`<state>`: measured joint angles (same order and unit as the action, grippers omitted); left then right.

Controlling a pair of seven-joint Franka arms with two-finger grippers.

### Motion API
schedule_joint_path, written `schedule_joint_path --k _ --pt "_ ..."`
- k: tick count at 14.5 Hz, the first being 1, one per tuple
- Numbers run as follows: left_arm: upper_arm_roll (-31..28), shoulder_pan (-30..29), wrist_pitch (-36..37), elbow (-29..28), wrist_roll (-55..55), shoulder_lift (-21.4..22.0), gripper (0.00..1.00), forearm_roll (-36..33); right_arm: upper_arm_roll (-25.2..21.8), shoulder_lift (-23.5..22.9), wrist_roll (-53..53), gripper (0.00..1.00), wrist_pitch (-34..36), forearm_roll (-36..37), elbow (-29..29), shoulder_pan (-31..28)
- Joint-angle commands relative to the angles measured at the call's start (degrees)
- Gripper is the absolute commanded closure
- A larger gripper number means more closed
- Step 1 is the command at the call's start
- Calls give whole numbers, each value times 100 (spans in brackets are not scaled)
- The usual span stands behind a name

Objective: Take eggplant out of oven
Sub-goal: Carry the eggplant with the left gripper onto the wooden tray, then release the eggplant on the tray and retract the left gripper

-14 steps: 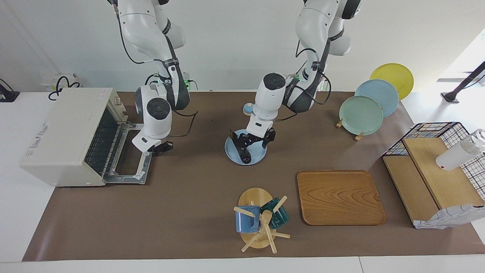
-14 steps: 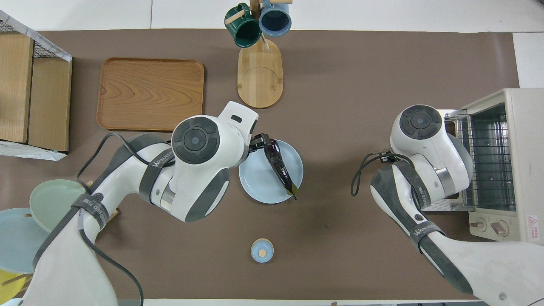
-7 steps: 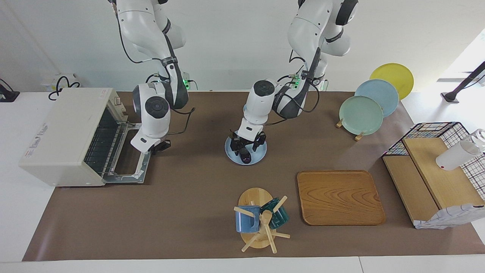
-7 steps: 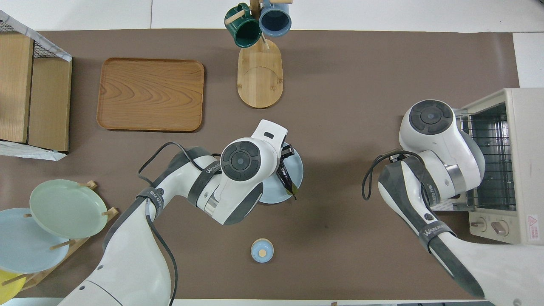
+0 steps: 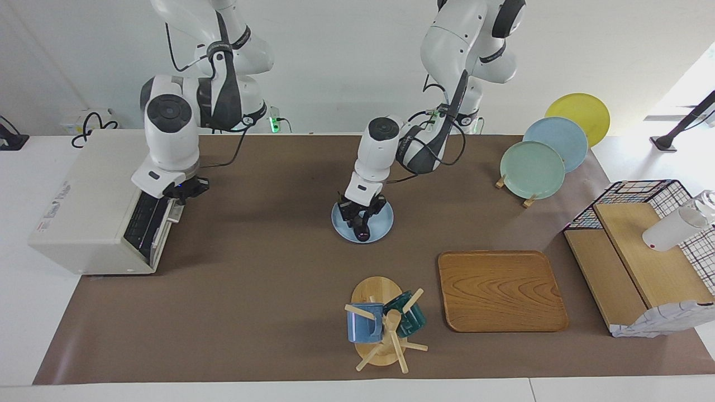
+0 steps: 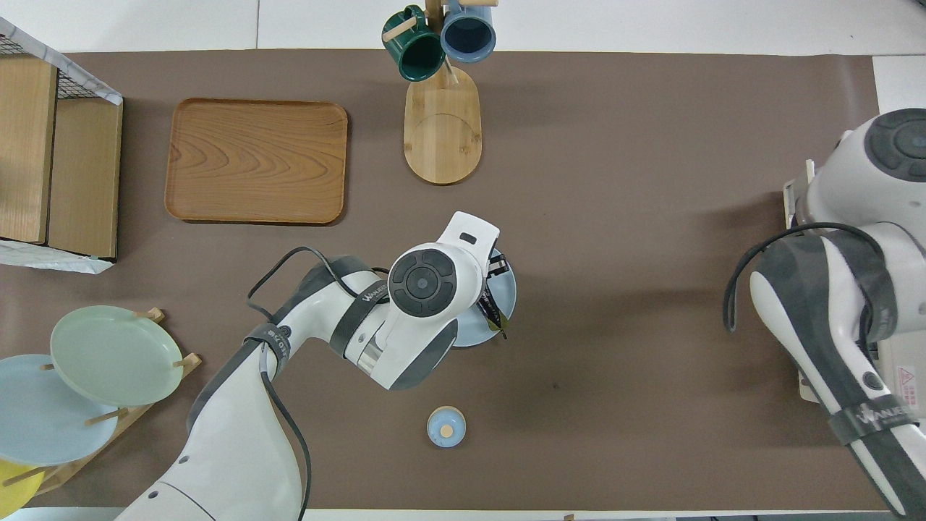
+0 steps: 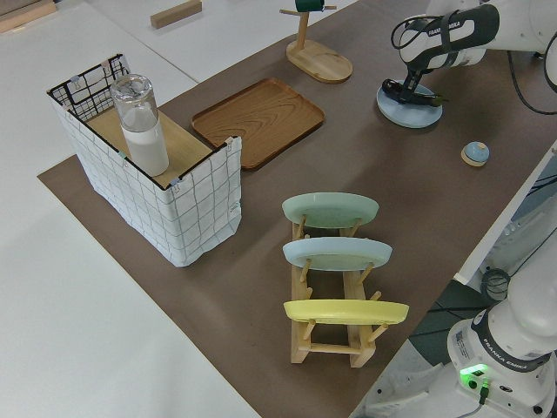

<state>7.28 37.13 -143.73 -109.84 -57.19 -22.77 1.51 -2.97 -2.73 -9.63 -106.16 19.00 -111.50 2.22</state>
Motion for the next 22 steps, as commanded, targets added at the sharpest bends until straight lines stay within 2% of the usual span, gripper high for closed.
schedule_joint_path --k 1,2,5,8,10,12,13,14,15,17,18,20,22 --pt "-139 119 -41 6 -117 -17 86 -71 -19 -35 -364 94 95 -168 -39 -344" --pt "-139 110 -15 6 -117 -8 100 -132 -19 0 -373 91 183 -203 -39 -371" --pt "-147 -3 274 41 -64 131 100 -142 -28 245 -531 83 437 -449 -21 -494" --pt "-130 -529 1002 278 225 597 100 -142 -28 667 -558 69 893 -800 188 -485" --pt "-130 -1073 1730 847 759 607 100 -116 7 616 -558 68 1376 -836 828 -433" --pt "-121 -1811 2329 1594 1811 301 100 -28 42 423 -532 64 1668 -1265 1383 -398" --pt "-121 -2171 2558 1884 2409 186 100 -19 51 396 -531 55 1834 -1511 1507 -397" --pt "-121 -2497 2622 2061 2867 115 100 25 42 387 -488 30 1879 -1722 1508 -397" --pt "-121 -2770 2613 2089 3289 45 100 43 51 387 -496 0 1836 -1715 1482 -406" --pt "-121 -3218 2578 2124 4212 -86 100 43 33 387 -305 0 1862 -1698 1490 -415" --pt "-130 -3334 2543 2325 4573 -348 100 25 33 361 -94 0 1827 -1698 1482 -398" --pt "-147 -3458 2543 3184 4910 -1165 100 -19 -81 325 -22 0 1897 -1558 1551 40" --pt "-139 -3581 2247 3521 5025 -1606 100 -97 -46 282 66 0 1906 -1469 1700 129"
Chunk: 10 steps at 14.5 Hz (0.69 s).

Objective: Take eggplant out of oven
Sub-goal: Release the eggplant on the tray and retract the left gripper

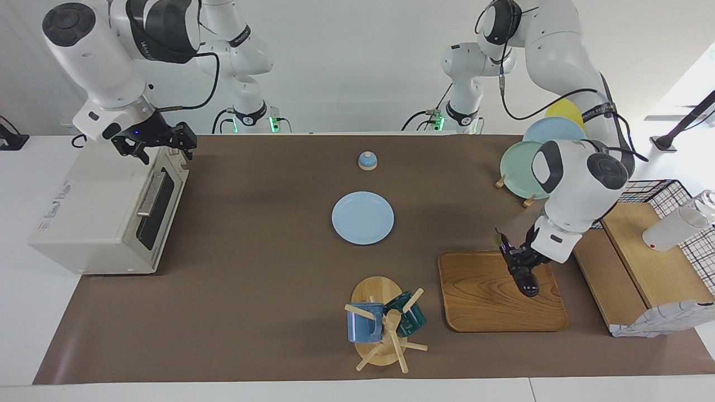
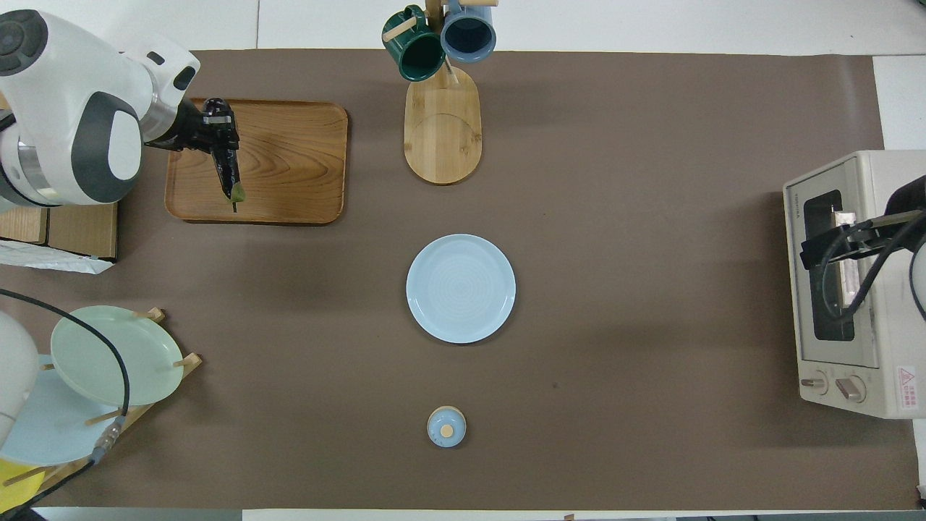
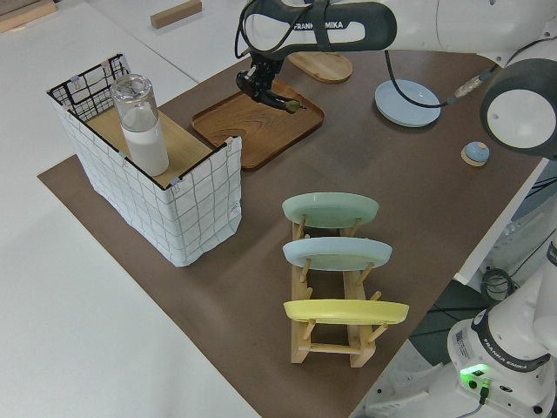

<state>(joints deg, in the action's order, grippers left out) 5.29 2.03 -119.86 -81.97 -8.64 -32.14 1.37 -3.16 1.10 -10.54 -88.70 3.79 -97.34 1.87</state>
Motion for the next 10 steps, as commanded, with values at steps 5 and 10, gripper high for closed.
schedule_joint_path --k 5,10 --pt "60 8 -616 165 188 -522 100 -217 -141 -57 307 0 230 -151 259 191" --pt "60 26 -626 -118 232 -390 13 -208 -133 -48 306 0 169 -177 268 173"
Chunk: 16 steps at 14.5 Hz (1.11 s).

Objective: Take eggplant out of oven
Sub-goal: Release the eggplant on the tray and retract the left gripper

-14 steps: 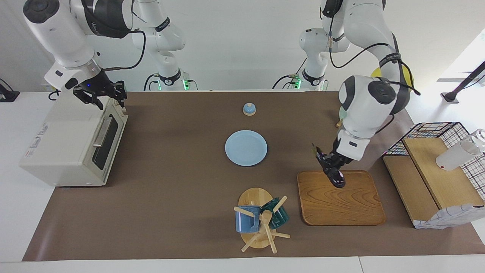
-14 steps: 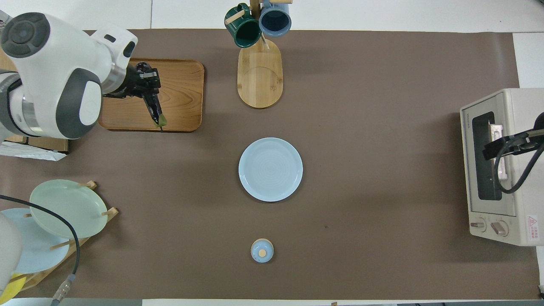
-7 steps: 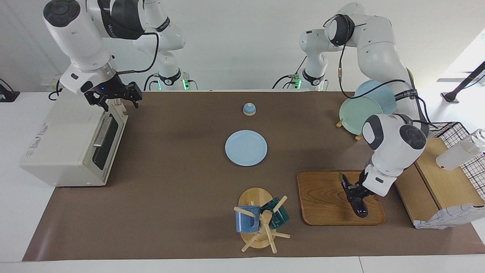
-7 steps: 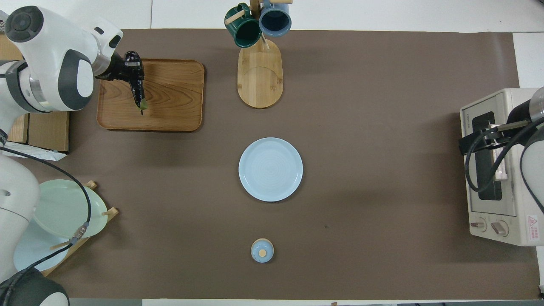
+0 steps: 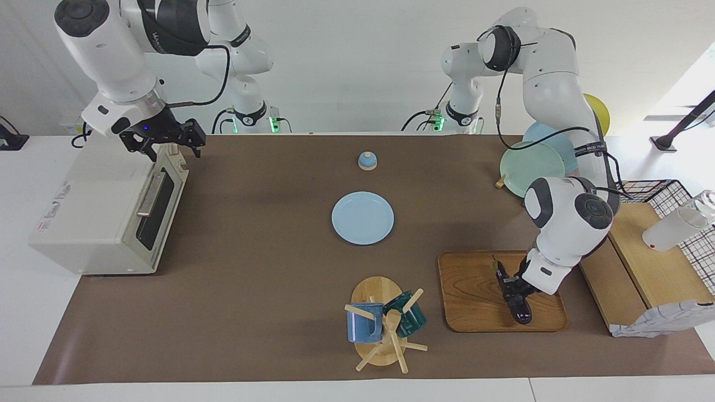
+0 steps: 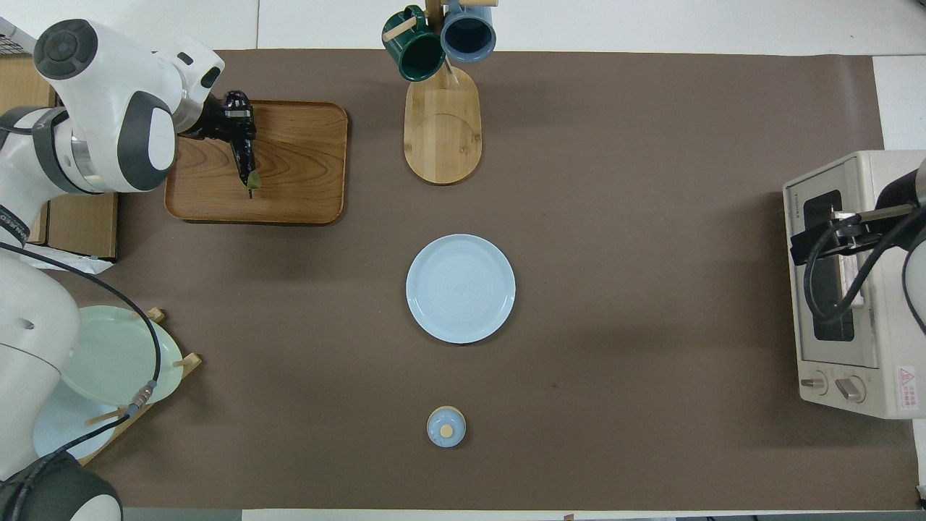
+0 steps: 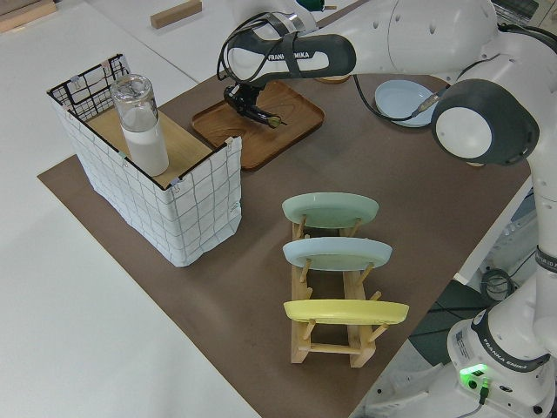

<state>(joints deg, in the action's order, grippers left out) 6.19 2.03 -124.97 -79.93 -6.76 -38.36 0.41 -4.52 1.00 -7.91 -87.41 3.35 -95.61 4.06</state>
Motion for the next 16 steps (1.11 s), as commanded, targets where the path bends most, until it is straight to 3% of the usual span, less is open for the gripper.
schedule_joint_path --k 1,3,6,16 --pt "-30 17 -46 -304 52 241 0 -111 -5 -39 44 0 40 -159 95 -46" --pt "-30 0 121 -225 52 276 0 -102 -14 -39 44 0 40 -282 95 -54" --pt "-30 -114 603 -163 35 714 0 -50 -92 14 44 0 31 -283 104 -72" --pt "-83 -220 3651 -321 -115 3280 0 -76 -58 66 264 0 14 -256 113 -46"
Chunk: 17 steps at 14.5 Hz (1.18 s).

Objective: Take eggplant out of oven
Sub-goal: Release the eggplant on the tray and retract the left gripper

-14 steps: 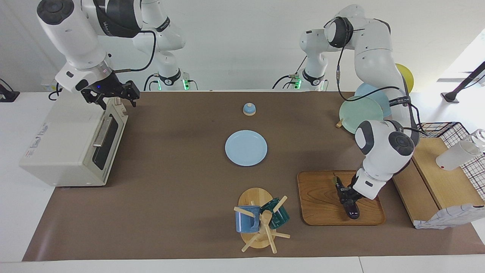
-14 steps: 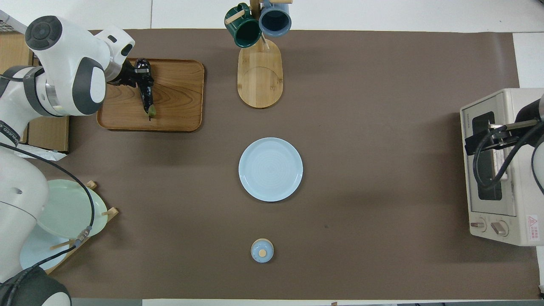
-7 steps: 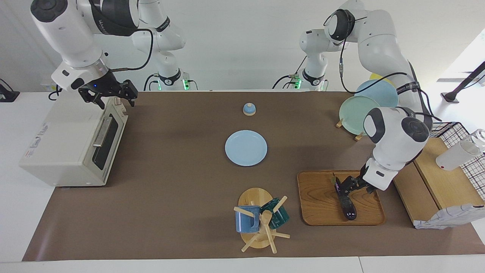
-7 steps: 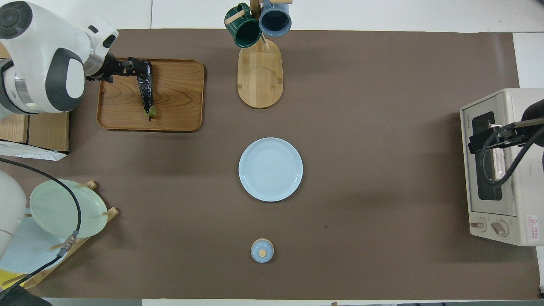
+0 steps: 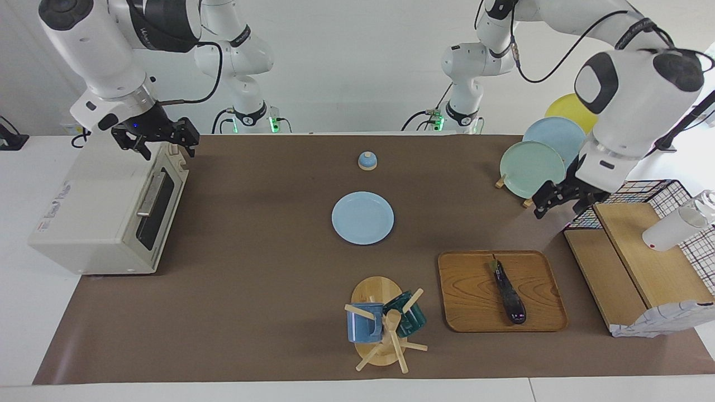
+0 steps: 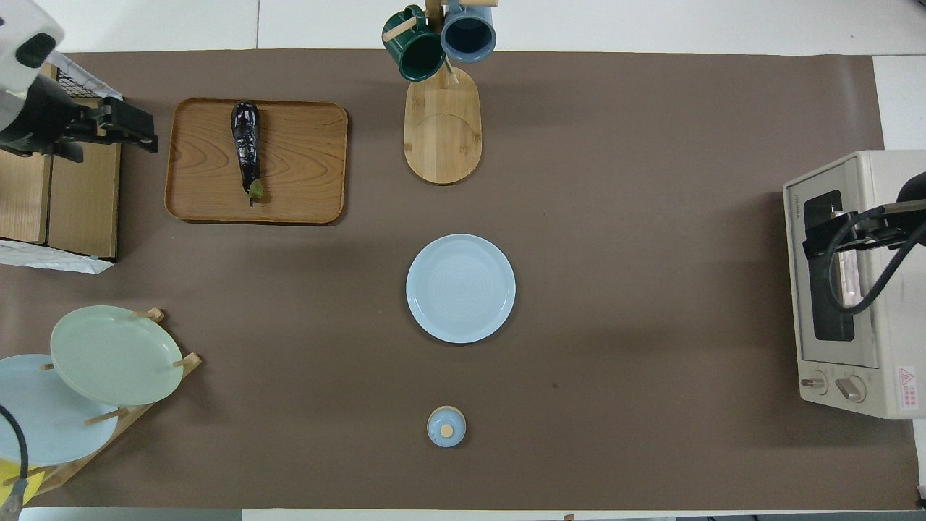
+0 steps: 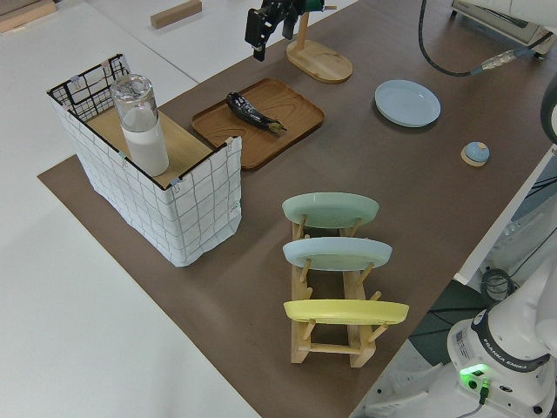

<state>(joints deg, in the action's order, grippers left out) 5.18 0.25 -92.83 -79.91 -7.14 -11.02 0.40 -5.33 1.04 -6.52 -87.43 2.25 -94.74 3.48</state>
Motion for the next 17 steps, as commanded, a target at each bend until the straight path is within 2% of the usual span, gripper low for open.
schedule_joint_path --k 1,3,6,11,15,17 --pt "18 -43 694 -428 -86 714 0 -76 32 63 124 0 15 -154 25 21" --pt "26 -34 863 -962 -95 1170 0 -76 32 72 116 0 15 -154 25 -13" --pt "18 54 653 -1676 -60 1550 0 -58 32 72 116 0 15 -154 17 -23" --pt "9 45 1056 -1089 -86 1340 0 100 6 72 107 0 15 -154 25 -40" --pt "18 1 574 -1185 -33 1340 0 100 5 63 107 0 6 -146 25 -31" --pt "26 -17 582 -1220 -25 1348 0 100 5 63 98 0 6 -128 25 -40"
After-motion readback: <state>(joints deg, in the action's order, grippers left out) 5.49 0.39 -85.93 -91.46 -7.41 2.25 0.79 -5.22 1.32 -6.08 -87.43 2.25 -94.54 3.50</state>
